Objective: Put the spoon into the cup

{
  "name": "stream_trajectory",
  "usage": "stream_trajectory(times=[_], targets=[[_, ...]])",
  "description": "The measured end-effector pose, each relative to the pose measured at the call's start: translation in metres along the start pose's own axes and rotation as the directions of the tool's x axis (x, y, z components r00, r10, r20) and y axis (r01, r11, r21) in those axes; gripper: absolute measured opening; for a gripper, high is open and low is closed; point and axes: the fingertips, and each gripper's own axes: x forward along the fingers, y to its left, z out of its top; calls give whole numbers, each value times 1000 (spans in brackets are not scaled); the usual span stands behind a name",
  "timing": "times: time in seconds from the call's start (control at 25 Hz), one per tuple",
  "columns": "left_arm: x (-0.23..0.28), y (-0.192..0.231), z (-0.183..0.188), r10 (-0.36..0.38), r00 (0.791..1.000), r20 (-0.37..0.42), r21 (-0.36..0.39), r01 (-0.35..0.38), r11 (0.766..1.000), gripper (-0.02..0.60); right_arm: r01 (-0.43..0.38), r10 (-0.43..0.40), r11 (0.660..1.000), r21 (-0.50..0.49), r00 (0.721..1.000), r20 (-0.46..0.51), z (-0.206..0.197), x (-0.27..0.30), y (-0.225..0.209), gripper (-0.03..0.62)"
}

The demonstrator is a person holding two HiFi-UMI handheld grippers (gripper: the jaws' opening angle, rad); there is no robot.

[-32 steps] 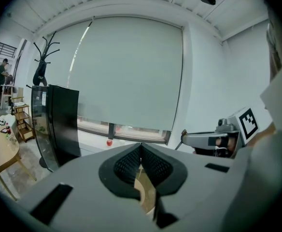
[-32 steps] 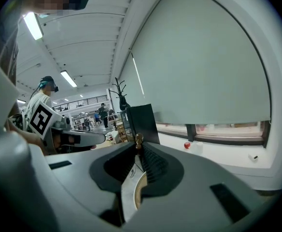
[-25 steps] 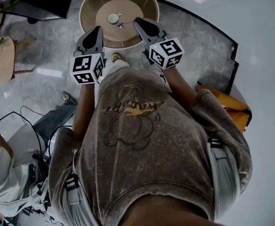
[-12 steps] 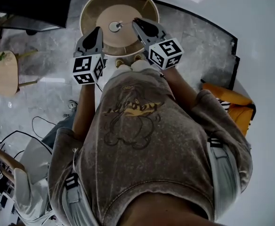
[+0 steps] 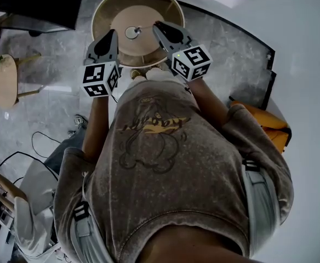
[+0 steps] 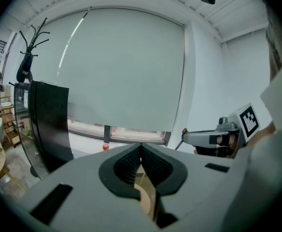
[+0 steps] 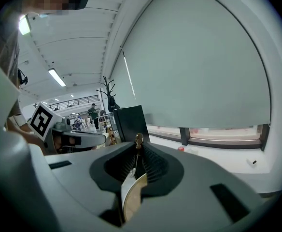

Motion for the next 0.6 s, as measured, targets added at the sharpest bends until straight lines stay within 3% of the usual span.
stream_trajectory(times=[0.6], targets=[[24,20,-27,35,997,-65,-35,-38,999,17,-57,58,998,12,995,-77,-21,36,-15,57]])
